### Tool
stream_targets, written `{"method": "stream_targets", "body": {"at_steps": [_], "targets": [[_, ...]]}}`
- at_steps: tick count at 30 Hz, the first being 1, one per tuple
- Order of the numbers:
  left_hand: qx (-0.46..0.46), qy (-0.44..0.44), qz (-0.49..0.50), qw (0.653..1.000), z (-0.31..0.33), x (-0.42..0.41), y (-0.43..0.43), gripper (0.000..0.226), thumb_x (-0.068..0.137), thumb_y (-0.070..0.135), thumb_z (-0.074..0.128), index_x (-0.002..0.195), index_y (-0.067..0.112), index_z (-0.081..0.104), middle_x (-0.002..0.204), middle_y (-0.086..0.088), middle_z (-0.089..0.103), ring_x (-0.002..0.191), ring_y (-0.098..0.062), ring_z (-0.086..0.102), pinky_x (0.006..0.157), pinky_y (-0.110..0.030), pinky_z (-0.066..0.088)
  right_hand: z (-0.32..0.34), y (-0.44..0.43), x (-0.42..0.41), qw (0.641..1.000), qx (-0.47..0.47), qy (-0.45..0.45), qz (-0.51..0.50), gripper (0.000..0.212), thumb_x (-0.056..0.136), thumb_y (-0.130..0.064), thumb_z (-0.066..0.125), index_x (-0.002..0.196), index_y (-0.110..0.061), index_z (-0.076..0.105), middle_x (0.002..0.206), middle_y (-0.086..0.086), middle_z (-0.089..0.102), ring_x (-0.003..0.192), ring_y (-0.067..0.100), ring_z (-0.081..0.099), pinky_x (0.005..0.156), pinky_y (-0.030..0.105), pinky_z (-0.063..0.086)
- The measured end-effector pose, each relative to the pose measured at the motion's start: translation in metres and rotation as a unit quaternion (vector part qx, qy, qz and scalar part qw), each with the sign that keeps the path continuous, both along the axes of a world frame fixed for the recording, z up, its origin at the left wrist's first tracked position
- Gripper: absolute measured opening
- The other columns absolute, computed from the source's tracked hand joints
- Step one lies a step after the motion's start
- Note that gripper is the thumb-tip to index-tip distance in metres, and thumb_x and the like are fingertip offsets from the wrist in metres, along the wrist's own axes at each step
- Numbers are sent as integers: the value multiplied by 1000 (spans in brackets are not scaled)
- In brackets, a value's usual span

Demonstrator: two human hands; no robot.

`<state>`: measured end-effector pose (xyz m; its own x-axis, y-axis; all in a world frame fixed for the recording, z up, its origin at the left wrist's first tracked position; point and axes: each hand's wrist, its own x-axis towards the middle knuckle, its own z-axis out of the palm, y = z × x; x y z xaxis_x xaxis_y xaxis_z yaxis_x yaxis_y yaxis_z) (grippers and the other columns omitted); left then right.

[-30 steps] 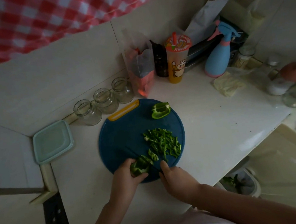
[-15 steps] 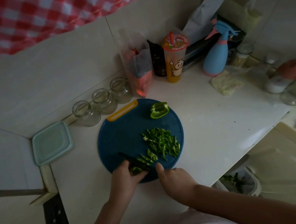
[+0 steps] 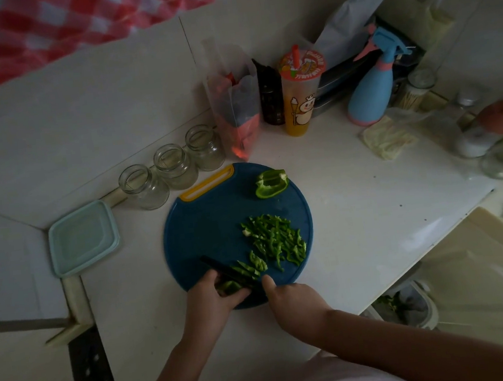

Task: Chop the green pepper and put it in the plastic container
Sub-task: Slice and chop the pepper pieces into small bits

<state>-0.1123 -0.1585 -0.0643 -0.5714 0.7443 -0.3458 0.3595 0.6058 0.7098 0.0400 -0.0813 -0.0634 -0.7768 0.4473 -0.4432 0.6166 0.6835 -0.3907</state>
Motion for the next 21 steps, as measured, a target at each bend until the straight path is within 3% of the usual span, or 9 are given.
{"method": "stream_targets", "body": {"at_steps": [4, 6, 9, 16, 19, 21], "targets": [[5, -17, 3, 1000, -1, -1, 0, 35, 62, 20, 87, 76, 28, 56, 76, 14, 65, 67, 7, 62, 56, -5, 44, 5, -1, -4, 1000, -6, -9, 0, 40, 89, 0, 36, 128, -7, 31, 65, 4, 41, 67, 35, 53, 59, 35, 36], [13, -23, 2, 1000, -2, -2, 0, 35, 62, 20, 87, 78, 29, 57, 77, 13, 66, 71, 10, 61, 57, -5, 44, 9, 1, -10, 1000, -25, -15, -6, 37, 90, 0, 36, 126, -6, 32, 82, 15, 58, 76, 37, 59, 60, 35, 36], [17, -20, -7, 1000, -3, -2, -1, 33, 61, 25, 87, 80, 27, 59, 77, 14, 67, 73, 11, 61, 59, -7, 44, 10, 5, -22, 998, -50, -19, -17, 37, 90, 0, 35, 126, -5, 32, 98, 19, 62, 86, 38, 62, 62, 37, 40], [22, -9, -26, 999, 0, -3, -7, 37, 61, 23, 87, 79, 33, 56, 77, 17, 65, 74, 11, 60, 59, -7, 42, 3, 3, -33, 997, -52, -6, -48, 36, 91, -2, 37, 126, -4, 32, 102, 19, 62, 90, 38, 62, 68, 40, 45], [21, -6, -35, 999, -3, -5, -10, 43, 61, 20, 87, 96, 28, 62, 91, 14, 65, 81, 4, 61, 66, -8, 44, 1, 12, -27, 982, -134, 38, -127, 26, 98, -13, 37, 122, -1, 36, 103, 21, 62, 93, 36, 61, 68, 36, 42], [20, 22, -32, 999, -5, -4, -12, 50, 63, 19, 86, 107, 22, 63, 99, 6, 61, 88, -3, 59, 70, -7, 42, 1, 19, -20, 972, -166, 72, -152, 19, 100, -19, 37, 112, -4, 41, 93, 17, 61, 85, 32, 60, 64, 32, 38]]}}
